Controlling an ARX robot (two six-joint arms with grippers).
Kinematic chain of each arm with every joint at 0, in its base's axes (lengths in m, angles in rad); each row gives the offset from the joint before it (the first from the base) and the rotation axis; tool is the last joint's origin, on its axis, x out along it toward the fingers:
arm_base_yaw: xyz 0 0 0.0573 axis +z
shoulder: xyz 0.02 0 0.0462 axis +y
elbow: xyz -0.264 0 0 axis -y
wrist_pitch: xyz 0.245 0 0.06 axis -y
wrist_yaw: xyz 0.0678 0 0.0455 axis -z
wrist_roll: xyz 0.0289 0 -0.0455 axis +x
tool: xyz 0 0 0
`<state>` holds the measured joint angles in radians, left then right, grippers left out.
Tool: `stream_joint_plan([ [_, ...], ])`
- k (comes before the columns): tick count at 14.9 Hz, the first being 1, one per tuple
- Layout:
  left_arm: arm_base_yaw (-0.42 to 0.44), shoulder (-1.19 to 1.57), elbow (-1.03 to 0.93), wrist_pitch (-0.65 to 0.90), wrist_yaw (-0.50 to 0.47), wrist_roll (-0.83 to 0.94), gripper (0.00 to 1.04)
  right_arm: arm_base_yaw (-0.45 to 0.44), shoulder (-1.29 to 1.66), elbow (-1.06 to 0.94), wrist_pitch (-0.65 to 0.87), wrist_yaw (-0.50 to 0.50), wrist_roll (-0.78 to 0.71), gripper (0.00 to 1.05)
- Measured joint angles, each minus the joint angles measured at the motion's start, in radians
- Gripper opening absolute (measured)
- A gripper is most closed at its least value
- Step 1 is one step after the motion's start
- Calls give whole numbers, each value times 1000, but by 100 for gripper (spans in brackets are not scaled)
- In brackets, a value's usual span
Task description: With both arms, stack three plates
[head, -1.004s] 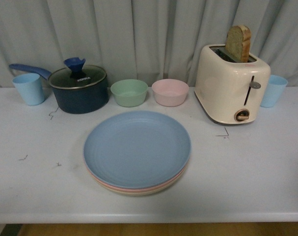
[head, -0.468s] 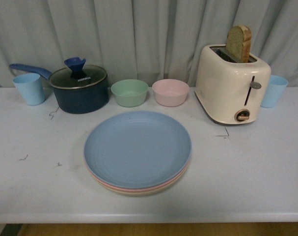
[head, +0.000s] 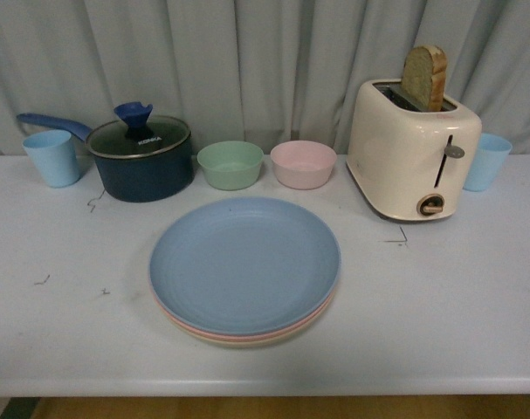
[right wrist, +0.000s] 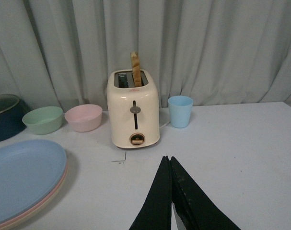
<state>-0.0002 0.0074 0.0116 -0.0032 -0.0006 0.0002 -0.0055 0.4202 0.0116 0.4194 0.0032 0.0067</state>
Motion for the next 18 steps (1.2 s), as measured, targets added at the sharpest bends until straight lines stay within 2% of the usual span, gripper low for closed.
stream_joint_plan([
  [7,0,0,0,0,0,0,98,0,-182,0,-179,0,0,2],
  [13,0,0,0,0,0,0,98,0,-254,0,-256,0,0,2],
  [14,0,0,0,0,0,0,98,0,-336,0,-388,-3,0,2],
  [15,0,0,0,-1,0,0,98,0,-419,0,-412,-3,0,2],
  [18,0,0,0,0,0,0,98,0,-416,0,-420,-3,0,2],
])
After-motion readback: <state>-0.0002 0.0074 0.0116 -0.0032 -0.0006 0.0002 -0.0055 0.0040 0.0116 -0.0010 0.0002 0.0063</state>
